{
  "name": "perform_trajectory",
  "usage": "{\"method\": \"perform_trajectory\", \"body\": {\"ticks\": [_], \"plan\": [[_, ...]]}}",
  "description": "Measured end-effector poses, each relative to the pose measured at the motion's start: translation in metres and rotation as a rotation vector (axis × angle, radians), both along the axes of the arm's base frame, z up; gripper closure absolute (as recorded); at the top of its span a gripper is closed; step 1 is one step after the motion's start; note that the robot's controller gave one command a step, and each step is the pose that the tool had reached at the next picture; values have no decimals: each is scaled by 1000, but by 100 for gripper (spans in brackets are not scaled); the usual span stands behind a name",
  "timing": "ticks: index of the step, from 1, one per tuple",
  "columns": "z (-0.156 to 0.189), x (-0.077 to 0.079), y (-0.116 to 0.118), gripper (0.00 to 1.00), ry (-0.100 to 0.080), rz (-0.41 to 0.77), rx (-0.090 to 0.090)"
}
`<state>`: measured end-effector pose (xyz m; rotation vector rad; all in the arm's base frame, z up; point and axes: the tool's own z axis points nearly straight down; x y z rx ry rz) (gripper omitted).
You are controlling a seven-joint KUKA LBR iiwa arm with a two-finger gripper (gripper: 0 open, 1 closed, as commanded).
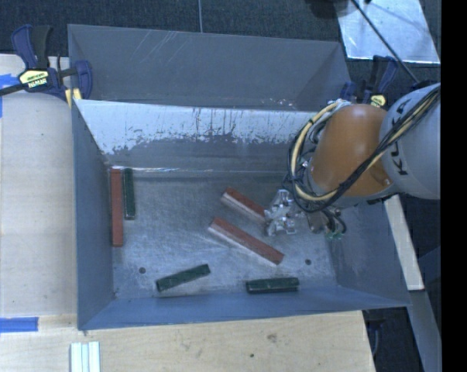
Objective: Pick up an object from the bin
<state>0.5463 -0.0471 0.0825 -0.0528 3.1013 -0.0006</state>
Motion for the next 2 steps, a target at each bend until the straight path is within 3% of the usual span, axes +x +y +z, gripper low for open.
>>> {"method": "perform_trajectory", "body": {"ticks": [1,2], "plan": [[-4,-9,-1,0,38,1,-1],[-4,-8,-1,0,34,1,-1]]}}
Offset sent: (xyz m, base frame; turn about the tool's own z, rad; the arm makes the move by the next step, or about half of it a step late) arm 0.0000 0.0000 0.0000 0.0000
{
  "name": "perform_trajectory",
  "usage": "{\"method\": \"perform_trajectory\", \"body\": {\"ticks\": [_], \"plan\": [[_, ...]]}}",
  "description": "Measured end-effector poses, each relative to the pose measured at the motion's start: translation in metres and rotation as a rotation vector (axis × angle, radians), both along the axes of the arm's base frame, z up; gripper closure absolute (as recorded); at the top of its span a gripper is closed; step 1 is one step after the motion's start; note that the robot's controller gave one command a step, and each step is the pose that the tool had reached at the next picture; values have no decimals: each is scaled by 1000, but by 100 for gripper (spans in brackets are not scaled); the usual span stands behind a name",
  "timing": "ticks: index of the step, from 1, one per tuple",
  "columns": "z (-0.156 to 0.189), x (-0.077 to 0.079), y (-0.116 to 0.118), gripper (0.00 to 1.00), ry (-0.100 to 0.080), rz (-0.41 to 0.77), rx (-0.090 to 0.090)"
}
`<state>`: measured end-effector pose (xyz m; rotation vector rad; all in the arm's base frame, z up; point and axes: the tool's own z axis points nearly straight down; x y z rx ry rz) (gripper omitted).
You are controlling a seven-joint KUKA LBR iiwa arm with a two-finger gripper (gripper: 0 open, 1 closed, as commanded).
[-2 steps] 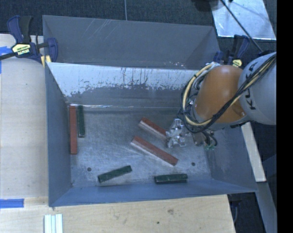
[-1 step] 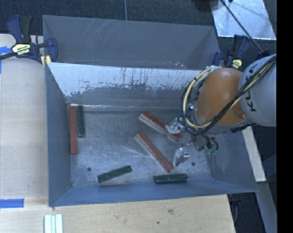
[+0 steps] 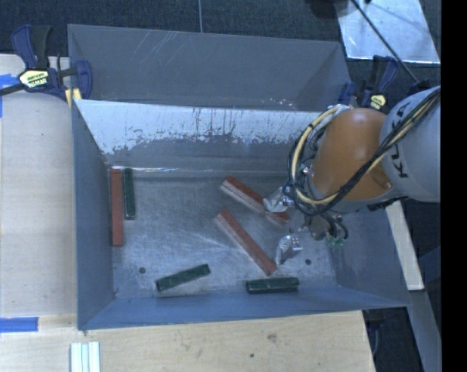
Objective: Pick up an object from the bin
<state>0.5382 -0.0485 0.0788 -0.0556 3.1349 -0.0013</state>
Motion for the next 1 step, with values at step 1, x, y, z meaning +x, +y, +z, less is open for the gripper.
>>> {"method": "perform_trajectory", "body": {"ticks": [1], "plan": [[8,12,14,0,-1,-12,-1]]}}
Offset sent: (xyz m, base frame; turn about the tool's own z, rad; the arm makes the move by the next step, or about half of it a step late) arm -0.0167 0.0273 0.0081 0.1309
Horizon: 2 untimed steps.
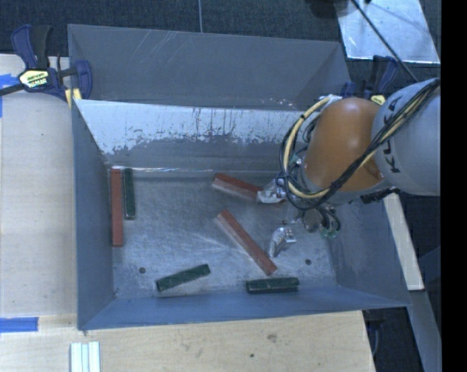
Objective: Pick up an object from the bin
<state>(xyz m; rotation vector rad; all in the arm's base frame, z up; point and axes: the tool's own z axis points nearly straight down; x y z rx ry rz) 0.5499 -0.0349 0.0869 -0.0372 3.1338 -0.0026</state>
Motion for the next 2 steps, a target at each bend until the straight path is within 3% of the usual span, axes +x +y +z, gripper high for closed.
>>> {"method": "perform_trajectory", "body": {"ticks": [1,2], "plan": [[0,-14,8,0,4,-71,2],[-4,8,27,0,7,-76,1]]}}
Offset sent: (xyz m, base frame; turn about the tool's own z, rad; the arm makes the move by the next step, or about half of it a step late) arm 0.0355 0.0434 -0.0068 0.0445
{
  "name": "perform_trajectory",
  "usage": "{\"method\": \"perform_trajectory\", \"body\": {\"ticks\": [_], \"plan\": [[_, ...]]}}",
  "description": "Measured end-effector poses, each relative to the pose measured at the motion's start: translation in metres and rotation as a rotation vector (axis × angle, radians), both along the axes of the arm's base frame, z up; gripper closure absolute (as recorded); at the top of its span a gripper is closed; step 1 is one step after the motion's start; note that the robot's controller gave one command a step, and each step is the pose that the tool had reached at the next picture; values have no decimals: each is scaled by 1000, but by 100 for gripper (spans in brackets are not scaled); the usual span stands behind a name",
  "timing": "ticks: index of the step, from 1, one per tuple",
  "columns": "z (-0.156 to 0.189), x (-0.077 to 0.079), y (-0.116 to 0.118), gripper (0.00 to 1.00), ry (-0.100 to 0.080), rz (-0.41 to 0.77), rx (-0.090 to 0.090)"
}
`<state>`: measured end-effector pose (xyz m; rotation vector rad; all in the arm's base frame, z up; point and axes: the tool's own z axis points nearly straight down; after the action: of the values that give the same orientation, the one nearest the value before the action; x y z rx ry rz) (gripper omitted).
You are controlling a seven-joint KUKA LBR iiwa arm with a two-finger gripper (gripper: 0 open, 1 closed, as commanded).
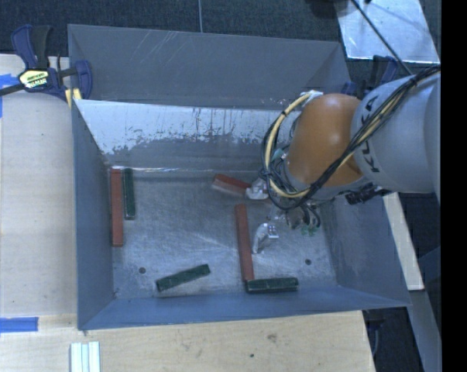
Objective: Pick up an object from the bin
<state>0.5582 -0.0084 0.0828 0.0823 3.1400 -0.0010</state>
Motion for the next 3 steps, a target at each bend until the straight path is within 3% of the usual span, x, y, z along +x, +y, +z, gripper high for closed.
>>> {"method": "perform_trajectory", "body": {"ticks": [1,2,3], "plan": [[-6,37,13,0,4,60,0],[12,36,15,100,-2,383,0],[12,36,15,0,-2,383,0]]}}
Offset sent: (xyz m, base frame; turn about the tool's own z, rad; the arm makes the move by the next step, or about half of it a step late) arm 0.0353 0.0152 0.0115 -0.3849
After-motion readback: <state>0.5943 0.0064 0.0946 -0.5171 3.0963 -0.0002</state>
